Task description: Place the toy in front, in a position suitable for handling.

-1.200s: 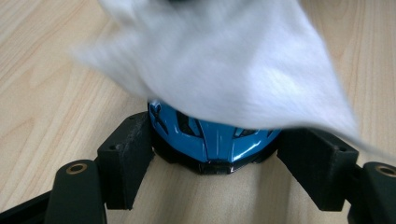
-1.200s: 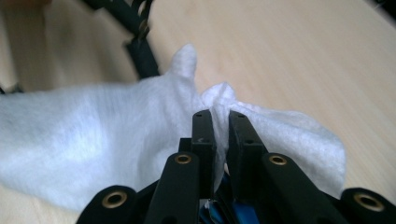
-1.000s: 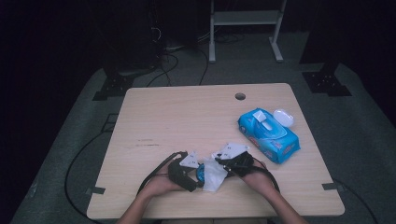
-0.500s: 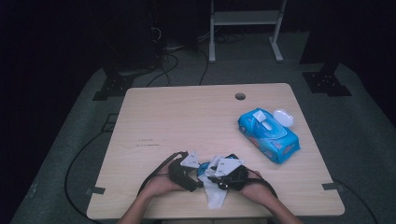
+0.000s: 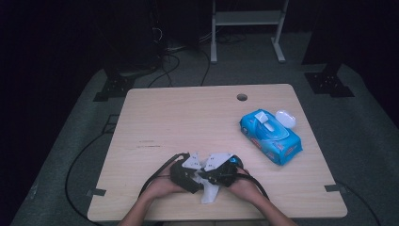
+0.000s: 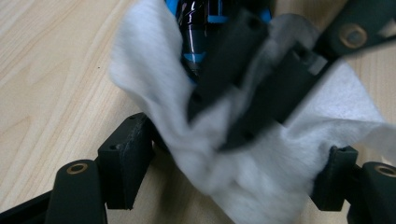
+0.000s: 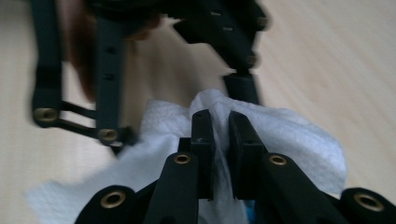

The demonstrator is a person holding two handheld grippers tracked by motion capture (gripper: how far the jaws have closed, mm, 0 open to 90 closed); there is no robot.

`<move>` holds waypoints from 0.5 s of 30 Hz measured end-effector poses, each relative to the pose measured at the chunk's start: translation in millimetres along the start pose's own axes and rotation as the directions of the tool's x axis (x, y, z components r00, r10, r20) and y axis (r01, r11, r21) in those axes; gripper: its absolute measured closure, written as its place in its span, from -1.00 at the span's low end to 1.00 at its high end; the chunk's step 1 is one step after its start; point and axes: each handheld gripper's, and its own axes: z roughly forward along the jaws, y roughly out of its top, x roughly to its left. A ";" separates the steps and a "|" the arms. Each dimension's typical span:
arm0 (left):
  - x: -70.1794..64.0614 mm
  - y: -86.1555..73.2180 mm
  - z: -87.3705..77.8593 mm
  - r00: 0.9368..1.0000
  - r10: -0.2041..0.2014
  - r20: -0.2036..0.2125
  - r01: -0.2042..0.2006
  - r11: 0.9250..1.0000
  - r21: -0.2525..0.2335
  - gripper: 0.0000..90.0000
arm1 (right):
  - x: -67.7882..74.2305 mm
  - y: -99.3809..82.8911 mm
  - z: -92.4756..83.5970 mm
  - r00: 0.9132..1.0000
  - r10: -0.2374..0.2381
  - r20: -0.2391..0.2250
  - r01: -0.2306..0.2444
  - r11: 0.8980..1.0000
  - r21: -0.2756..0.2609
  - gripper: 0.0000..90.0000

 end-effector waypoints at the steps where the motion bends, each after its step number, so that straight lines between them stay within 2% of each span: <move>1: 0.0 0.0 0.0 1.000 0.000 0.000 0.000 1.000 0.000 -0.41 | 0.0 0.0 0.0 1.000 0.000 0.000 0.000 1.000 0.000 0.81; 3: 0.3 0.1 0.0 1.000 0.004 0.001 -0.004 1.000 0.002 -0.41 | -11.8 -1.9 -5.9 0.997 0.053 0.051 -0.054 0.998 0.013 0.82; 4: 0.2 0.3 0.5 1.000 0.003 0.000 -0.003 1.000 -0.002 -0.41 | -20.9 -3.3 -7.7 0.992 0.116 0.054 -0.116 0.993 0.007 0.82; 5: 0.6 0.4 0.1 1.000 0.006 0.003 -0.006 1.000 0.002 -0.41 | -22.4 -3.1 -6.4 0.991 0.129 0.046 -0.130 0.992 0.006 0.82; 7: 1.0 0.2 0.0 1.000 0.000 0.007 0.000 1.000 -0.002 -0.41 | -18.1 1.8 -0.7 0.993 0.113 0.043 -0.113 0.994 0.005 0.82; 9: 0.7 0.3 0.2 1.000 0.000 0.006 0.000 1.000 -0.002 -0.41 | -16.1 7.4 2.6 0.995 0.090 0.046 -0.091 0.995 0.029 0.83; 11: -0.2 0.7 0.7 1.000 0.000 0.001 0.000 1.000 -0.002 -0.41 | -20.5 9.0 -0.6 0.993 0.103 0.058 -0.106 0.993 0.052 0.83; 13: 0.0 0.5 0.6 1.000 0.003 -0.001 -0.003 1.000 -0.002 -0.41 | -26.7 5.5 -5.8 0.987 0.117 0.112 -0.125 0.990 0.071 0.83; 14: 0.0 0.5 0.6 1.000 0.003 -0.001 -0.003 1.000 -0.002 -0.41 | -26.7 5.5 -5.8 0.987 0.117 0.112 -0.125 0.990 0.071 0.83; 15: 0.2 0.7 0.8 1.000 0.004 0.002 -0.004 1.000 -0.002 -0.41 | -34.2 -0.1 -10.6 0.978 0.178 0.108 -0.186 0.980 0.067 0.83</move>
